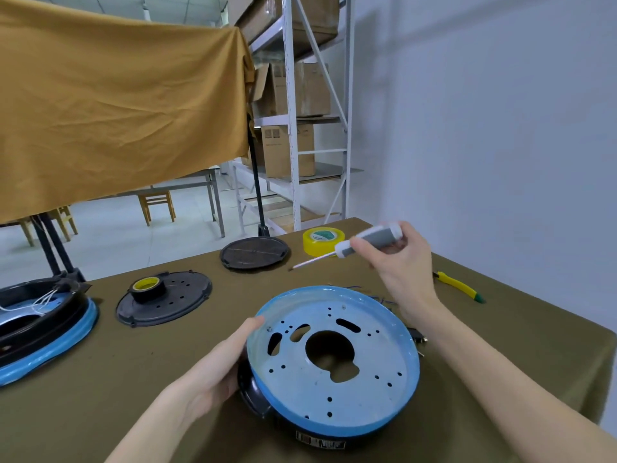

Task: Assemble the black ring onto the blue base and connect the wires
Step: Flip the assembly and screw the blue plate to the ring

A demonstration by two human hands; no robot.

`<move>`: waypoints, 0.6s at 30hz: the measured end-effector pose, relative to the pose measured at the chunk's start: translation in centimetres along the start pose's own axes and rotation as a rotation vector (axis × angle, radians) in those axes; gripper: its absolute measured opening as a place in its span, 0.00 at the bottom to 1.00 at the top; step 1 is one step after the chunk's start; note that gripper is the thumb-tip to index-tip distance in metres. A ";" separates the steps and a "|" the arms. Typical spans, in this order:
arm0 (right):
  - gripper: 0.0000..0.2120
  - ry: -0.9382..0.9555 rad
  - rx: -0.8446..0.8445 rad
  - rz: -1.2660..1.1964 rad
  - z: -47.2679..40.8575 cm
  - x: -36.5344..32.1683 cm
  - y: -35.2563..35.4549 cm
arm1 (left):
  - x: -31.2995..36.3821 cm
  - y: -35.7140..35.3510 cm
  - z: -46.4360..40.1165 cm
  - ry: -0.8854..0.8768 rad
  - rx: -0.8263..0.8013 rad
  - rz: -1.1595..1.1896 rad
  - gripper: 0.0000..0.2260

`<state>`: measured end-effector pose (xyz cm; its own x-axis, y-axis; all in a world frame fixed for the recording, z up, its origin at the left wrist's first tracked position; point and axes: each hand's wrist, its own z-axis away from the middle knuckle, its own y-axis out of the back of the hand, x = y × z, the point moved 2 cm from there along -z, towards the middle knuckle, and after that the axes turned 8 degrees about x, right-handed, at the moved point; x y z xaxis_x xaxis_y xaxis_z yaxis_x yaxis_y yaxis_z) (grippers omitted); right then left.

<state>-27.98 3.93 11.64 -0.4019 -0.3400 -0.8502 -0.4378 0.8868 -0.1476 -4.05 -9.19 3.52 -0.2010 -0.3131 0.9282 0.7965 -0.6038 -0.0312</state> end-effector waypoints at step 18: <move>0.12 -0.028 -0.224 -0.201 2.2 1.2 -10.1 | -0.3 0.4 -1.0 -0.005 -0.043 0.027 0.18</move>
<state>-22.25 -4.77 11.05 -0.2686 -0.4901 -0.8293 -0.6742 0.7105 -0.2015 -4.29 -10.08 2.89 -0.1767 -0.3260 0.9287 0.7763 -0.6263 -0.0721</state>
